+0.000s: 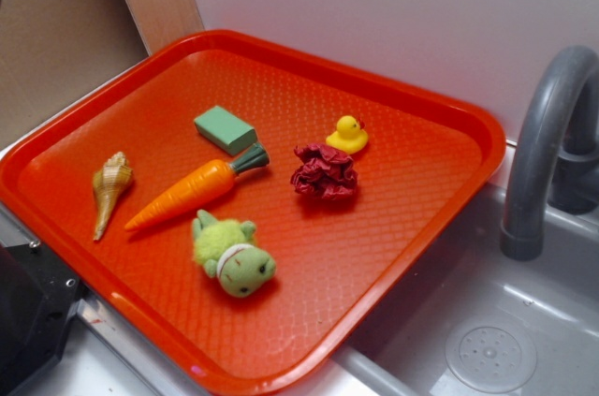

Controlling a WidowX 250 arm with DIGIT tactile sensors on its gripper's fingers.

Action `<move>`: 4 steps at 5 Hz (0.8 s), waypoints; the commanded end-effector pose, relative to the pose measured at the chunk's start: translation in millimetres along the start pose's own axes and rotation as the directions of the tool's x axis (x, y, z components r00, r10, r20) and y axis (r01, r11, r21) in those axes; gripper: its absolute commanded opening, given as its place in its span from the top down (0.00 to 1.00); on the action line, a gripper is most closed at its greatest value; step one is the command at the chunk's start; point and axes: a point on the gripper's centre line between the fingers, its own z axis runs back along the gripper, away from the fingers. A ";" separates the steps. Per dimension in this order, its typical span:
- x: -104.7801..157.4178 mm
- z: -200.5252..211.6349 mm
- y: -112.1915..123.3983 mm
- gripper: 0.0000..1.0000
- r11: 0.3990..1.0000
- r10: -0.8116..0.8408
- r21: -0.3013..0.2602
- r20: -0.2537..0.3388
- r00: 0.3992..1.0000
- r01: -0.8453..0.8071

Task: Grab the green animal.

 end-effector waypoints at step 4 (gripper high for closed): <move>58.8 -13.1 -66.5 0.00 0.788 -0.612 0.077 0.203 0.764 0.611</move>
